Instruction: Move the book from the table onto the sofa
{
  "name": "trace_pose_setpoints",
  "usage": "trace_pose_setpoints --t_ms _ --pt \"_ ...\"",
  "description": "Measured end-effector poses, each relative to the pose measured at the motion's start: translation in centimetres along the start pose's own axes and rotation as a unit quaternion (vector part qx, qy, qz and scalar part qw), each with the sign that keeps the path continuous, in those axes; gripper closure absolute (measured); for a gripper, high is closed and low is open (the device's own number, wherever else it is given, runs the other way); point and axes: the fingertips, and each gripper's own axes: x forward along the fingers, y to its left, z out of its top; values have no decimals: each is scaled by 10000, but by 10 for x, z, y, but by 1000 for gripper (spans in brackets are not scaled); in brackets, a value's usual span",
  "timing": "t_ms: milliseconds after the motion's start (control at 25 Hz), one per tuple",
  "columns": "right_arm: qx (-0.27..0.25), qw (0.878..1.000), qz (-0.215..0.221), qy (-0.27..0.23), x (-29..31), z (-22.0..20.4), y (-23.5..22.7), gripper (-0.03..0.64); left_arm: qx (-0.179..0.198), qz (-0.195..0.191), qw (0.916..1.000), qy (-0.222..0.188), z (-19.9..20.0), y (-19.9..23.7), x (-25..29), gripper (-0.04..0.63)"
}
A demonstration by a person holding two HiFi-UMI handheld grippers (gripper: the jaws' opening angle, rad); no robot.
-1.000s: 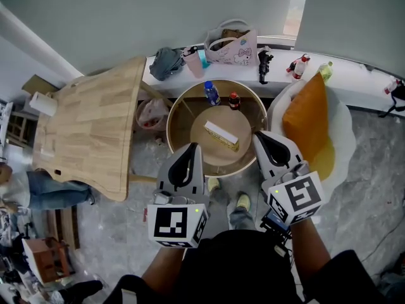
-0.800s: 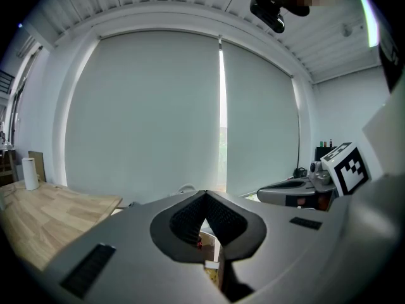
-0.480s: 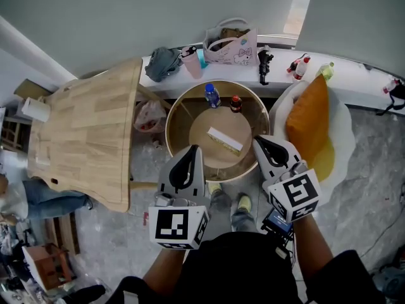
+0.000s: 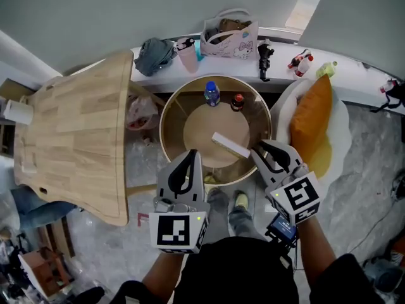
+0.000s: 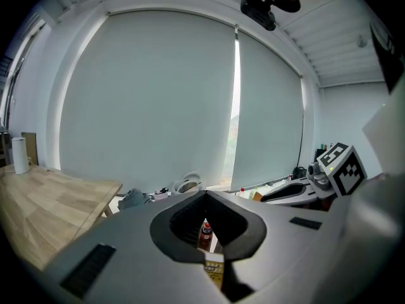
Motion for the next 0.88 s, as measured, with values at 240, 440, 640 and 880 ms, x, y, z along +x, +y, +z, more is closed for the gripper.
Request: trace_pose_setpoints --t_ms 240,440,640,880 --pt "-19 9990 80 447 37 -28 -4 505 -141 -48 9995 277 -29 27 22 588" --pt "-138 9971 175 724 65 -60 -8 485 -236 -189 9984 484 -60 33 45 588" --pt "-116 9932 353 1103 86 -92 -6 463 -379 -238 9975 555 -81 35 64 588" --pt "-210 9888 553 1369 113 -129 -6 442 -517 -246 9956 748 -111 36 79 588"
